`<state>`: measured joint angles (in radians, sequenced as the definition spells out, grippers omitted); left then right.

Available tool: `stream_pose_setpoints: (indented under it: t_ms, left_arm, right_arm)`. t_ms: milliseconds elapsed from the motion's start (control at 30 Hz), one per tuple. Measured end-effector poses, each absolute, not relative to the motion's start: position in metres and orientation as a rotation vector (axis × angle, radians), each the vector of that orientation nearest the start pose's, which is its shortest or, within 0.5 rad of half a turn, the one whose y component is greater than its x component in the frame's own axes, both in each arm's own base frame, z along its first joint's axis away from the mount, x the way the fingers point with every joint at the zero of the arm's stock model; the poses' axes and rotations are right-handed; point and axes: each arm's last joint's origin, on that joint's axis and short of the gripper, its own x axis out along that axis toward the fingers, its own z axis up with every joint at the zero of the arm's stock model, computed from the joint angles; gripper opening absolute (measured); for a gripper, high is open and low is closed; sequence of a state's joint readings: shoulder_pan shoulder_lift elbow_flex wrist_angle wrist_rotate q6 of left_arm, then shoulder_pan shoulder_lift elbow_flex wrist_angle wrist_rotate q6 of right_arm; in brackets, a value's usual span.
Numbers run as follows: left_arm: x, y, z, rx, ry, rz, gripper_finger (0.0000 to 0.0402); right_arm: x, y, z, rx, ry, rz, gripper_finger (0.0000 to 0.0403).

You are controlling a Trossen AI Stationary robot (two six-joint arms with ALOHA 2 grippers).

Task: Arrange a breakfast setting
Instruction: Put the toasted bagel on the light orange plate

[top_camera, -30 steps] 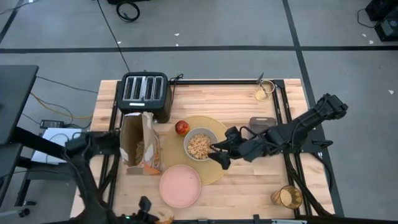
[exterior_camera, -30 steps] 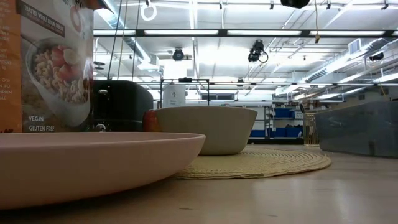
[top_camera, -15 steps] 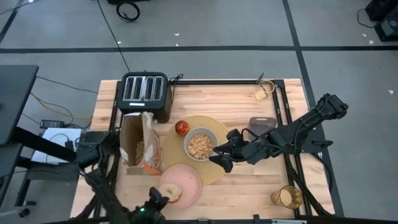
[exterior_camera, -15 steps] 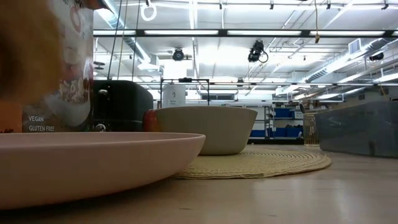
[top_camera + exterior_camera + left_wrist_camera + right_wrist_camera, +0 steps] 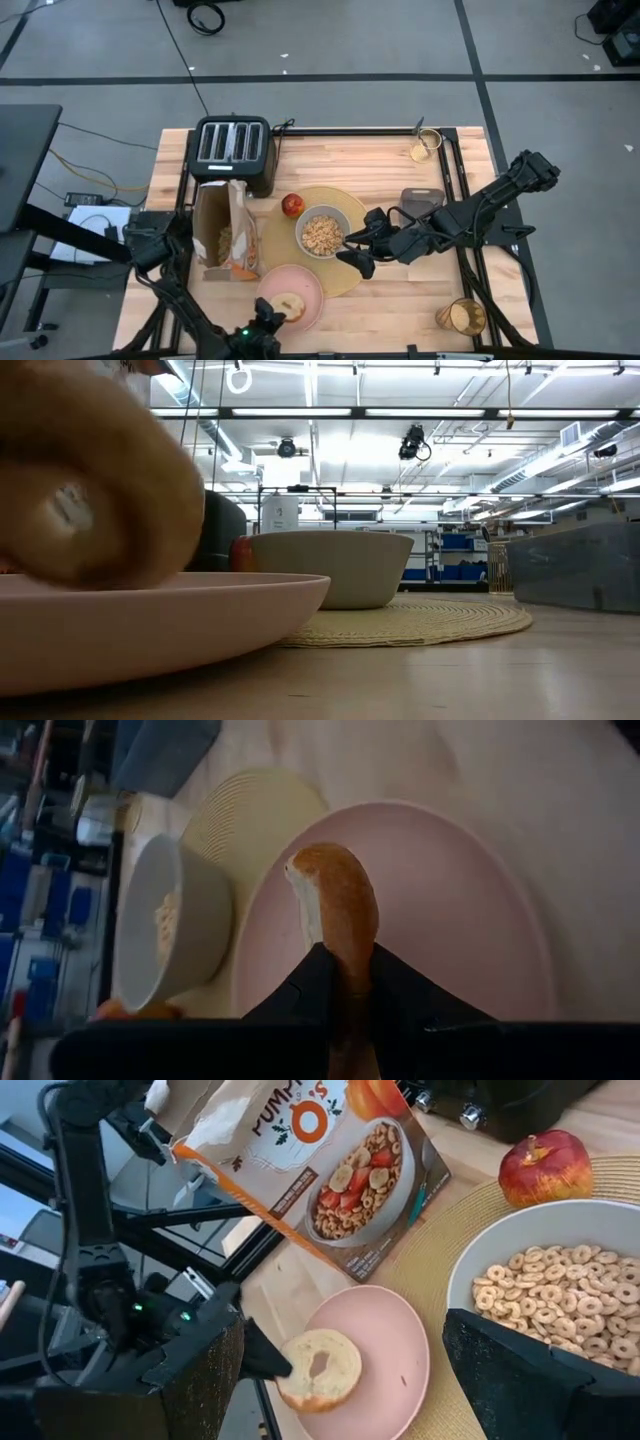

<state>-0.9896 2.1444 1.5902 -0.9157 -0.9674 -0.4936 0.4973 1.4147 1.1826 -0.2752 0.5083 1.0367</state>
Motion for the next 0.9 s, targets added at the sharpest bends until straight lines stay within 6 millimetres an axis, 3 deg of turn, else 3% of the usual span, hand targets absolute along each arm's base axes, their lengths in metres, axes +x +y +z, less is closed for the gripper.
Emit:
stream_pose_setpoints:
  t_ms: [200, 500, 900]
  left_arm:
    - [0.251, -0.328, 0.150, 0.779, 0.756, 0.149, 0.0048]
    - [0.265, -0.317, 0.149, 0.698, 0.786, 0.180, 0.0052]
    - [0.268, -0.312, 0.146, 0.629, 0.871, 0.152, 0.0134]
  right_arm:
    - [0.282, 0.138, 0.322, 0.781, 0.385, -0.225, 0.0345]
    - [0.281, 0.140, 0.323, 0.794, 0.393, -0.189, 0.0345]
    - [0.279, 0.148, 0.323, 0.805, 0.446, -0.095, 0.0345]
